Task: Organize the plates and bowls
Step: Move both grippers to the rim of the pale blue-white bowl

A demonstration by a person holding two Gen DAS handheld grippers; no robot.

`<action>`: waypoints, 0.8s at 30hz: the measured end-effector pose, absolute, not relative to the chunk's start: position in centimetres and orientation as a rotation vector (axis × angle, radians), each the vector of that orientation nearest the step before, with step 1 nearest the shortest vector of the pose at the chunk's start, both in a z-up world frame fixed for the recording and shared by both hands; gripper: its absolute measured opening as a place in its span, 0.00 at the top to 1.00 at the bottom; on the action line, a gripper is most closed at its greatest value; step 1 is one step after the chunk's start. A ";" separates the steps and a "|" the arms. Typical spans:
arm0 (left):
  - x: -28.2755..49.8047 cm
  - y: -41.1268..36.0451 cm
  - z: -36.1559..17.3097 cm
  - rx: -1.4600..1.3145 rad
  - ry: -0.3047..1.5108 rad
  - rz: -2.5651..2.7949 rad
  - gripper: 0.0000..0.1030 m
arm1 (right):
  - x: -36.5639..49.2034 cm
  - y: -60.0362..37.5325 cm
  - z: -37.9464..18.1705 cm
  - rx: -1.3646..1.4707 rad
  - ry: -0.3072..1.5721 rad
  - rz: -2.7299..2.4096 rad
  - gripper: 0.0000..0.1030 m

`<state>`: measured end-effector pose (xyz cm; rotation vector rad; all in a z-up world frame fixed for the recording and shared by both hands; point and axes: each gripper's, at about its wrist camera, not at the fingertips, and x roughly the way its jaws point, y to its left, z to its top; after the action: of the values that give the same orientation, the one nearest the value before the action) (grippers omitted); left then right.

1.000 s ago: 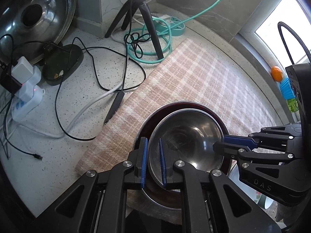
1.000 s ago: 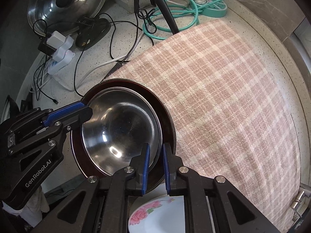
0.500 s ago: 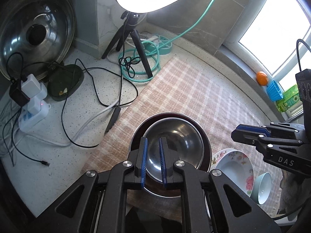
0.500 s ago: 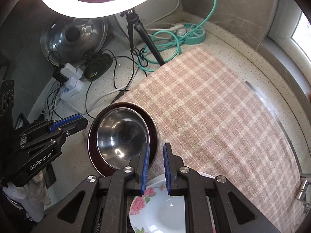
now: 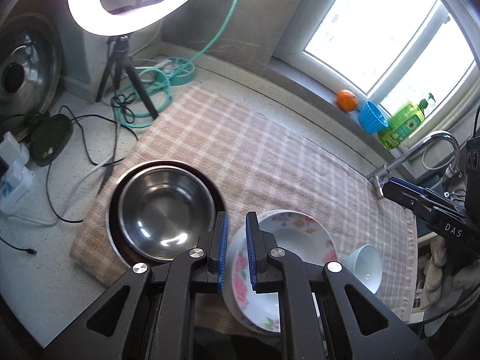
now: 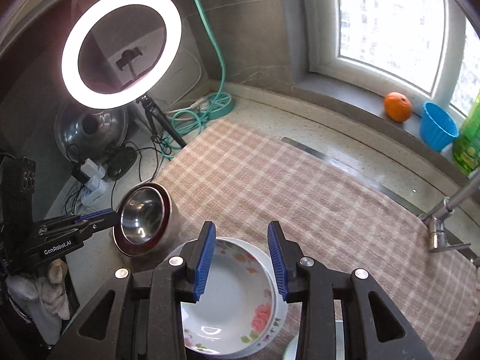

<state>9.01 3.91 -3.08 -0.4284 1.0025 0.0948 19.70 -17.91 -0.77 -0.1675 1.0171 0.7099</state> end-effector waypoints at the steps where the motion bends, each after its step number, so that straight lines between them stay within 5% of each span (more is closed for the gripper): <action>1: 9.3 3.0 -3.3 -0.424 1.009 0.073 0.90 | 19.7 -19.3 -0.6 -0.148 1.008 0.690 0.68; 6: 11.0 -2.0 -4.6 -0.401 1.056 -0.043 0.90 | 19.5 -26.0 -0.7 -0.102 0.981 0.560 0.63; 24: 14.3 -16.0 -8.9 -0.180 1.212 -0.352 0.90 | 15.1 -39.9 -10.2 0.212 1.143 0.272 0.65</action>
<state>14.26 -16.03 -8.88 -0.1800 1.2124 -0.3516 15.12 -39.88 -10.18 0.2121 1.1431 0.2717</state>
